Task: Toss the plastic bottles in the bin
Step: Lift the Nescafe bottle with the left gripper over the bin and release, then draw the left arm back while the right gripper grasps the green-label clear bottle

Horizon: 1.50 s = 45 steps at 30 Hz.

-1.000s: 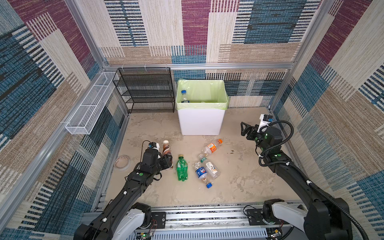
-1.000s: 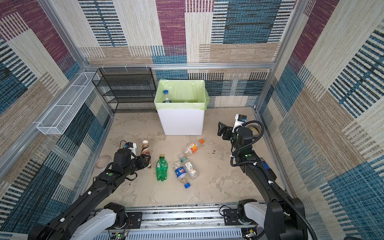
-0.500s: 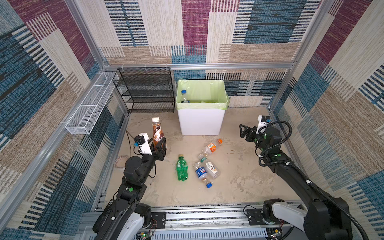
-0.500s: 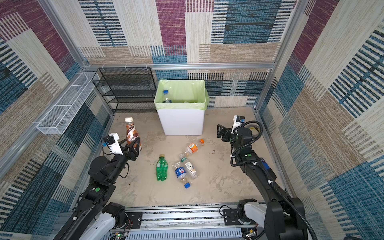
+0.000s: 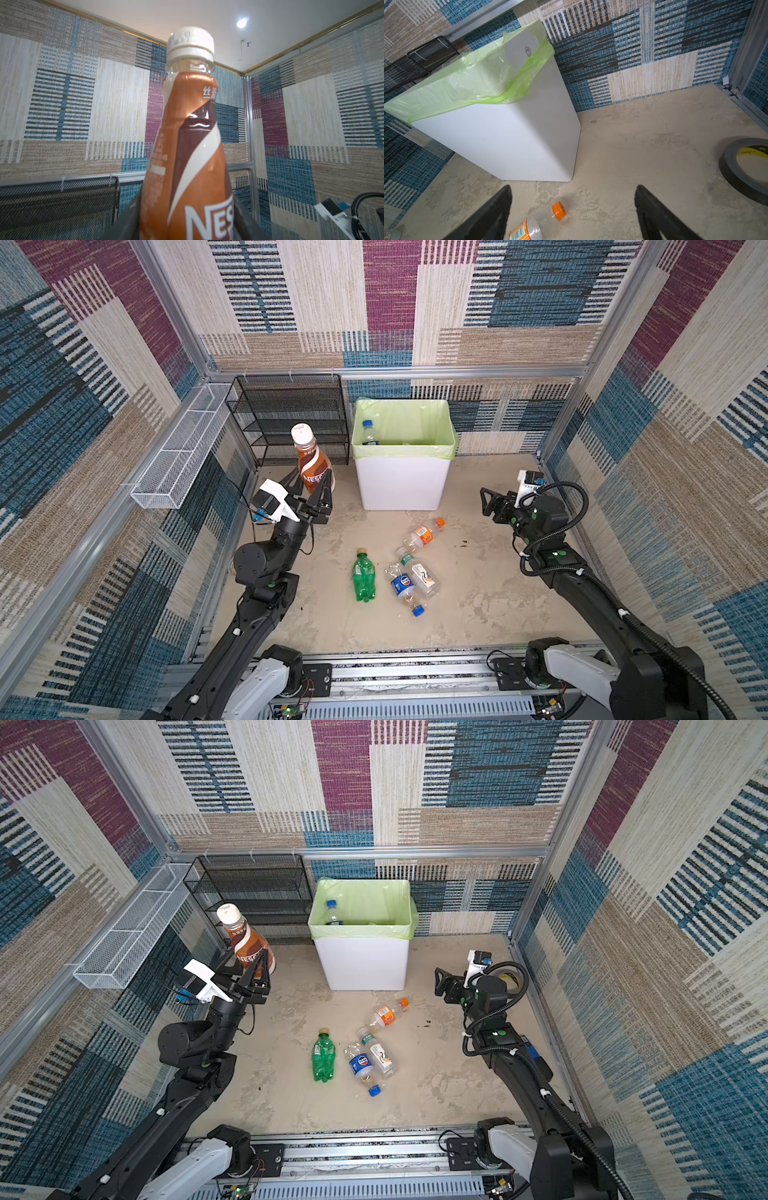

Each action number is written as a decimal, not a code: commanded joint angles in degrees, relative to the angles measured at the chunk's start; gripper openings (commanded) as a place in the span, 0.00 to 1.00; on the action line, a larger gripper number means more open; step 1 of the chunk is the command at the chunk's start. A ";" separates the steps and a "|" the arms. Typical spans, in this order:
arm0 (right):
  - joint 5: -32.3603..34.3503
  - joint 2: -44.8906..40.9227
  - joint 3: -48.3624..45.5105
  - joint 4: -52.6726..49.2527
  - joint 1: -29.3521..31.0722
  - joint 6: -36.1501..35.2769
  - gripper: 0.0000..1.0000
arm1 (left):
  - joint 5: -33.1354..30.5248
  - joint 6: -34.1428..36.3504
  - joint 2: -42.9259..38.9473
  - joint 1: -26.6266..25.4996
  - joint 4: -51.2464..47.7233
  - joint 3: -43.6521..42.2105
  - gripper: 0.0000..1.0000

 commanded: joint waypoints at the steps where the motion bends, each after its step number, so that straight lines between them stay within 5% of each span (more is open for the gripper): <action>1: 1.97 -1.75 -0.43 1.27 -0.06 -0.27 0.92 | 6.50 0.55 2.72 -0.31 8.92 4.07 0.57; 8: 2.43 -2.90 -0.82 3.01 -0.06 -0.08 0.92 | 7.72 0.76 14.51 -1.99 -0.67 21.10 0.55; 11: 0.83 -1.81 -0.24 3.47 -0.06 0.85 0.91 | 6.48 -2.99 27.62 -1.94 -23.19 41.00 0.55; 13: 0.00 -1.27 0.09 3.25 -0.06 1.10 0.91 | 10.88 -5.42 39.78 -1.98 -46.97 61.97 0.57; 15: -0.53 -1.61 -0.67 3.07 0.00 1.25 0.91 | 13.76 -7.42 51.27 -1.99 -64.61 80.13 0.68; 18: -0.25 -3.73 -3.26 3.13 0.03 1.82 0.91 | 14.52 -6.82 59.05 -2.00 -74.77 90.88 0.89; 21: 1.45 -5.69 -4.13 0.88 0.03 0.07 0.92 | 11.73 -5.45 57.90 -1.95 -73.06 87.79 0.99; 34: -5.41 1.14 0.09 -11.01 3.47 -5.41 0.92 | 3.94 0.50 39.96 -1.34 -69.57 66.69 0.99; 45: -6.78 8.94 3.64 -22.74 18.11 -11.06 0.95 | 3.53 -2.46 23.02 11.37 -72.39 35.58 0.97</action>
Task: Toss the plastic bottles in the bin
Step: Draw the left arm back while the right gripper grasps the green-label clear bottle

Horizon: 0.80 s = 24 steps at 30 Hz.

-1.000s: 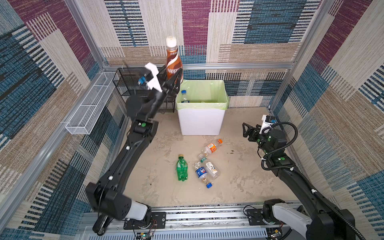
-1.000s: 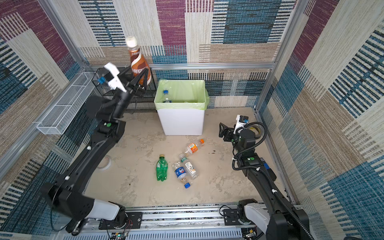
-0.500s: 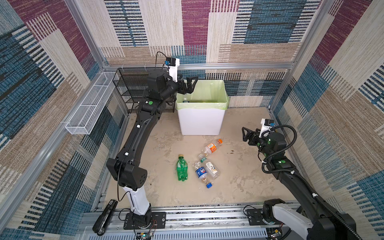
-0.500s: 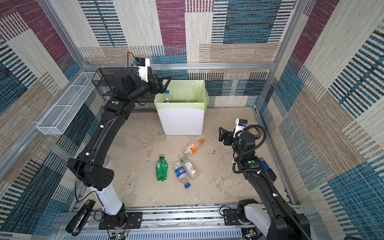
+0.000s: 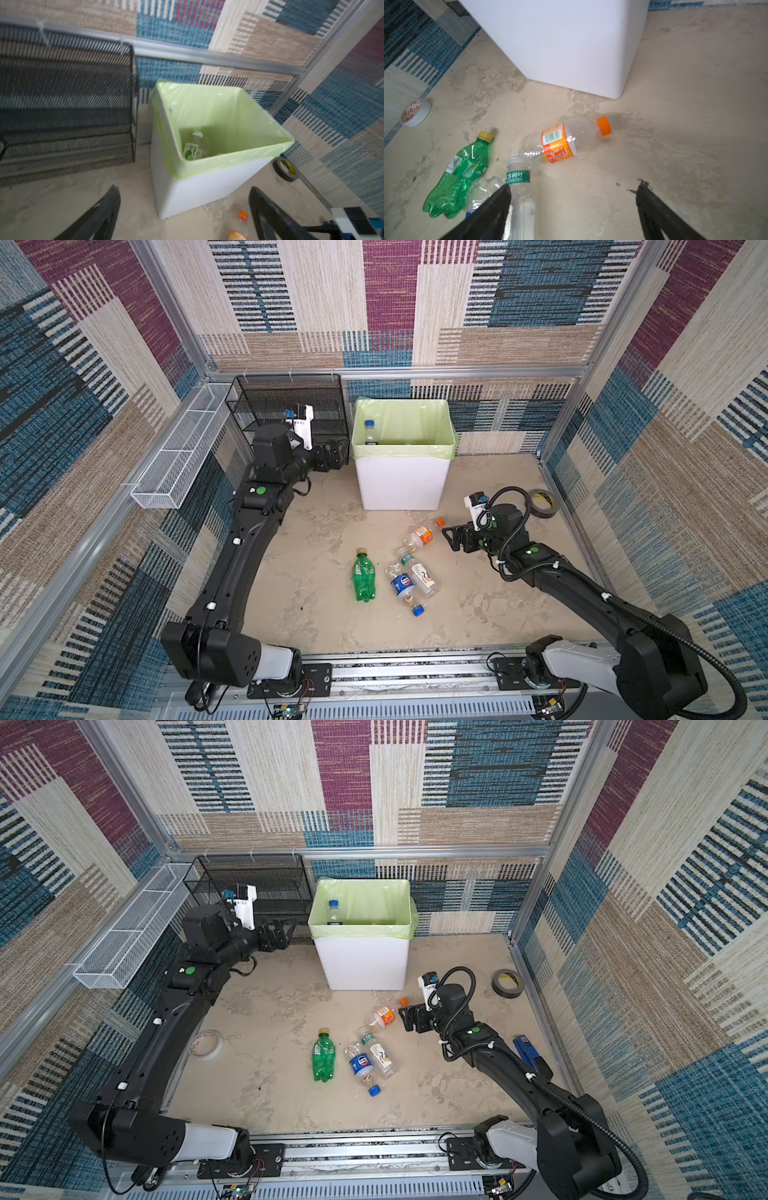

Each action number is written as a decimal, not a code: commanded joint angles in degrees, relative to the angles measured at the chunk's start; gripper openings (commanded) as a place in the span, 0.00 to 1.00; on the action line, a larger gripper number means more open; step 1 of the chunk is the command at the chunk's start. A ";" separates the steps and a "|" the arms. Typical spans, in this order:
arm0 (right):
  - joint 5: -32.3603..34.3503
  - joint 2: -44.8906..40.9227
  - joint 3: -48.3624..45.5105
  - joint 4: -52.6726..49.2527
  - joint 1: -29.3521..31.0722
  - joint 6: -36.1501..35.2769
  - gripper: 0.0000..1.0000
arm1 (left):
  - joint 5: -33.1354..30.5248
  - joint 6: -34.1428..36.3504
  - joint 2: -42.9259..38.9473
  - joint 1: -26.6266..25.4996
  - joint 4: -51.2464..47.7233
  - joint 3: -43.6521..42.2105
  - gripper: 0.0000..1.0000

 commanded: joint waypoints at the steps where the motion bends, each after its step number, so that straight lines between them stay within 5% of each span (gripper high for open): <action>1: -1.88 1.87 1.90 -5.67 3.38 -3.14 0.95 | -0.24 0.21 -4.06 3.13 0.32 -7.93 0.97; 11: 3.93 10.01 7.19 -16.09 15.93 -2.78 0.93 | 3.64 -1.38 -5.67 7.50 5.66 -18.54 0.95; 24: 9.35 18.61 8.69 -15.03 21.14 -1.46 0.89 | 5.04 -3.56 -6.56 8.78 7.66 -20.61 0.93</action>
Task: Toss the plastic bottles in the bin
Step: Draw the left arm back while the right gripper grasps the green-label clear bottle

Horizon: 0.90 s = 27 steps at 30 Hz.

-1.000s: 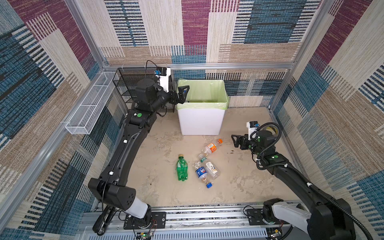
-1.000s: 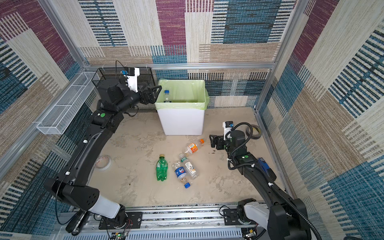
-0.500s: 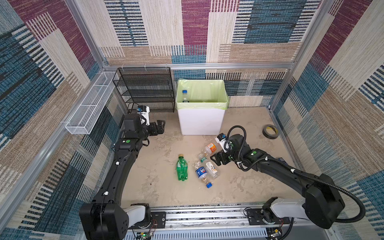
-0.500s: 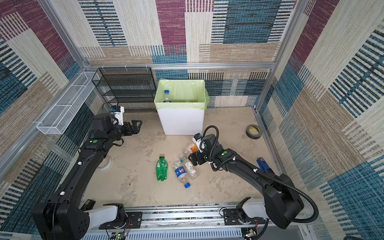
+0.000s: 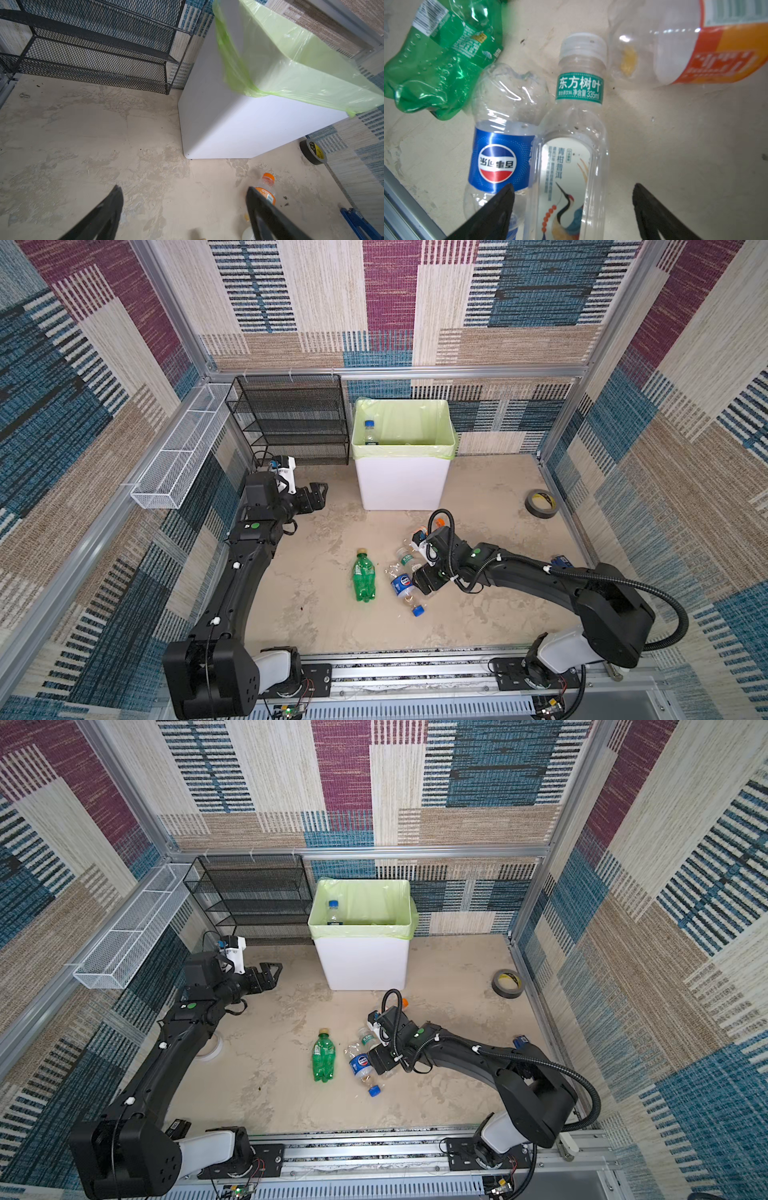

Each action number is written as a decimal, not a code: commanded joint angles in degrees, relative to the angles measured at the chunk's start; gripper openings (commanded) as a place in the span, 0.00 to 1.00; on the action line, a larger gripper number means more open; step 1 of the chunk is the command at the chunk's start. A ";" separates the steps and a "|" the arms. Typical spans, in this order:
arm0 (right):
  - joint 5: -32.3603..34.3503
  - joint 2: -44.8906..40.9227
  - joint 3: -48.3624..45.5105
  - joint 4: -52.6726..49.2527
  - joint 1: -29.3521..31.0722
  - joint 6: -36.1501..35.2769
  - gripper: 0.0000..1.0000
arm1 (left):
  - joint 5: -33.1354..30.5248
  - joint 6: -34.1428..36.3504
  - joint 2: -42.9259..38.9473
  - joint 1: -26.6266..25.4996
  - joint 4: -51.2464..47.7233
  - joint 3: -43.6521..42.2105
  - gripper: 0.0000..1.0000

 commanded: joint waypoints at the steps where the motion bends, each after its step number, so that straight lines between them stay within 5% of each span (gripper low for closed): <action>1: 2.24 1.46 0.90 0.87 0.12 0.29 0.88 | 0.81 -0.79 -0.64 0.22 2.00 -0.35 0.93; 17: 4.44 2.35 0.29 2.04 0.22 -1.79 0.55 | 2.11 -1.68 0.16 1.14 2.42 -0.37 0.92; 27: 1.35 -4.98 0.35 2.90 0.14 -1.38 0.50 | 2.10 -1.71 -0.15 1.09 2.62 -0.70 0.91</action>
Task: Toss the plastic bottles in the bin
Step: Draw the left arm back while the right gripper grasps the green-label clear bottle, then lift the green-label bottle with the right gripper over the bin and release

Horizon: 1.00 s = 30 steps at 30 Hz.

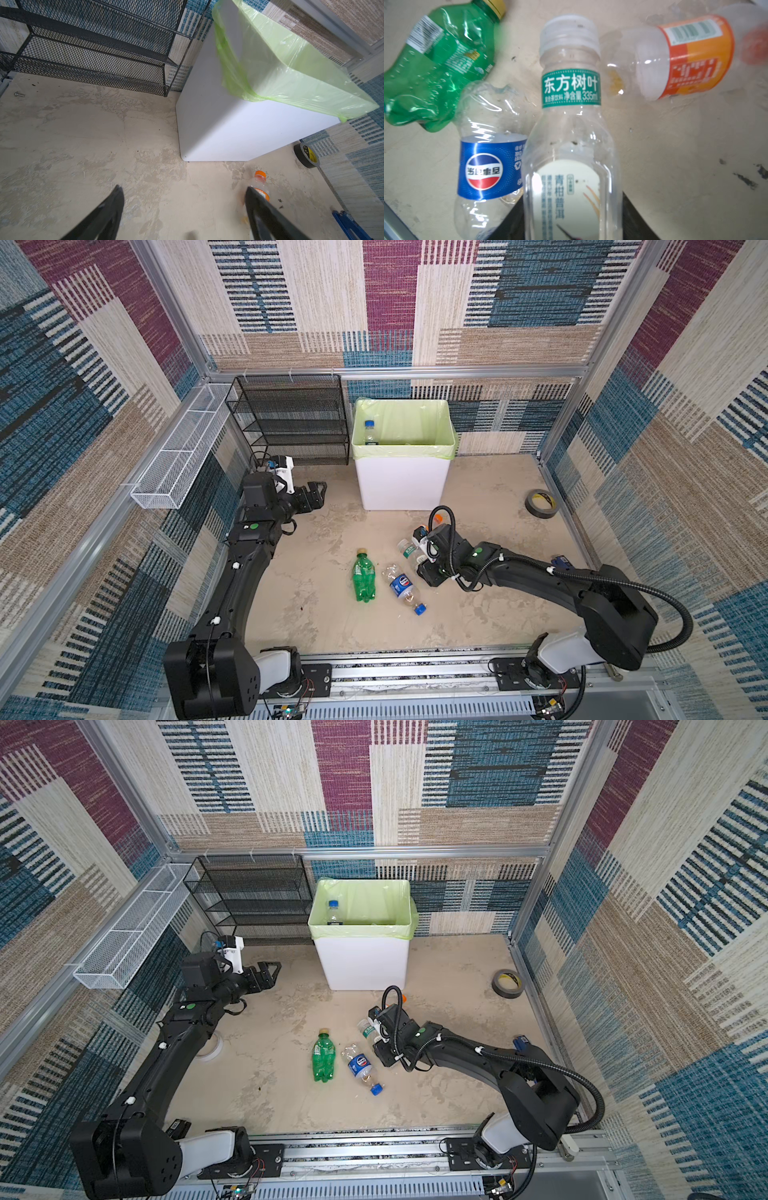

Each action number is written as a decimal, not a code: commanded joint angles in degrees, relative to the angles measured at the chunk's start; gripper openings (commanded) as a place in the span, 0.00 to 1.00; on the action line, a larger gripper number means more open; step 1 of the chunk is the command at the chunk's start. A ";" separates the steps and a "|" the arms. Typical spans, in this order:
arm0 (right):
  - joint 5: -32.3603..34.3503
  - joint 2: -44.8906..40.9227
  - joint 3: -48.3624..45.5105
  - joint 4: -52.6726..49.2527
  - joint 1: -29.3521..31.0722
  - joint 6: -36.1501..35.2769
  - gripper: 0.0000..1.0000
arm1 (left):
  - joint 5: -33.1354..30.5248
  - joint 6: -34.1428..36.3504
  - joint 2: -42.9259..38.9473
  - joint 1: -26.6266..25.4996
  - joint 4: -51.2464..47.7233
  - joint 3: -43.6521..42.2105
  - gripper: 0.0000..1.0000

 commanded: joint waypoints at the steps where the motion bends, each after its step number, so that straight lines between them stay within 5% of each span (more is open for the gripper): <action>1: -1.23 -2.56 0.39 1.84 0.07 -0.03 0.50 | 0.38 -0.18 -0.42 0.07 1.41 -0.36 0.91; 12: 4.63 -15.83 0.15 8.57 -2.58 -0.38 0.51 | 0.92 -0.62 -0.68 0.07 2.18 -0.81 0.91; 21: 9.04 -28.12 -8.60 38.79 -7.06 -0.63 0.49 | 1.44 -0.71 -0.88 0.08 3.24 -1.37 0.91; 30: 15.62 -33.41 -15.25 69.28 -7.50 -13.68 0.50 | 1.97 -0.69 -1.88 -0.02 5.23 -2.67 0.91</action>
